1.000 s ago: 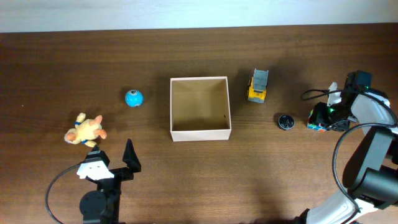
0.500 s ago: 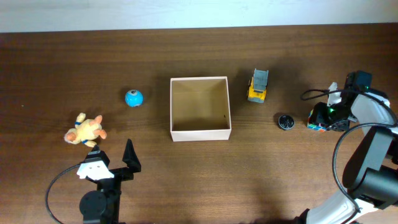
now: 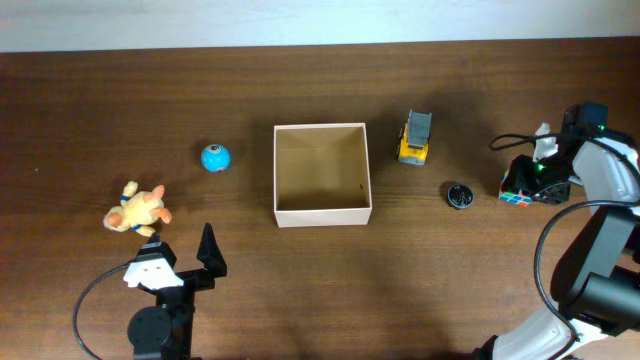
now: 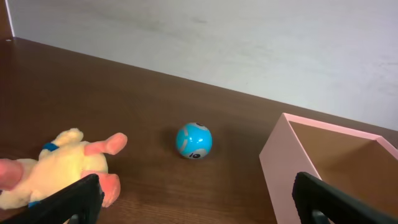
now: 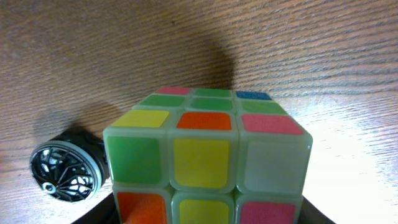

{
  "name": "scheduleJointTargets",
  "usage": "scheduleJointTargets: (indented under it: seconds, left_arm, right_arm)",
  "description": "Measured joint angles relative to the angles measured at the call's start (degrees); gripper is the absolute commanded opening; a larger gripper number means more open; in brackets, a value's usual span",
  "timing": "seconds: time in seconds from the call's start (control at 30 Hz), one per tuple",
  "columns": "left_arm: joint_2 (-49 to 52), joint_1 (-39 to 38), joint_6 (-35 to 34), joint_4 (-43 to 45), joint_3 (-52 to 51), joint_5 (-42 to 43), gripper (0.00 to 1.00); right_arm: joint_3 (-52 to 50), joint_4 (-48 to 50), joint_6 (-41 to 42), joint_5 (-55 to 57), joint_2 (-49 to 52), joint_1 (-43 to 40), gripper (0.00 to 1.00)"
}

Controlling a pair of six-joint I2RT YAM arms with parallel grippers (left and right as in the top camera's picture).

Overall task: Pack container
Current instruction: 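Lower the right gripper and close it on the Rubik's cube, then lift the cube and carry it with the right gripper over the box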

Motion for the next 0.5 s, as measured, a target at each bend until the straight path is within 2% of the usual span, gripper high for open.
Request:
scheduleJointTargets:
  seconds: [0.2,0.5]
  left_arm:
    - [0.00,0.02,0.00,0.00,0.00,-0.02,0.99]
    - [0.00,0.02,0.00,0.00,0.00,-0.02,0.99]
  right_arm:
    - [2.45,-2.54,0.00,-1.05,0.00,0.00,0.50]
    - [12.46,-9.70,0.02,-3.10,-0.17,0.55,0.50]
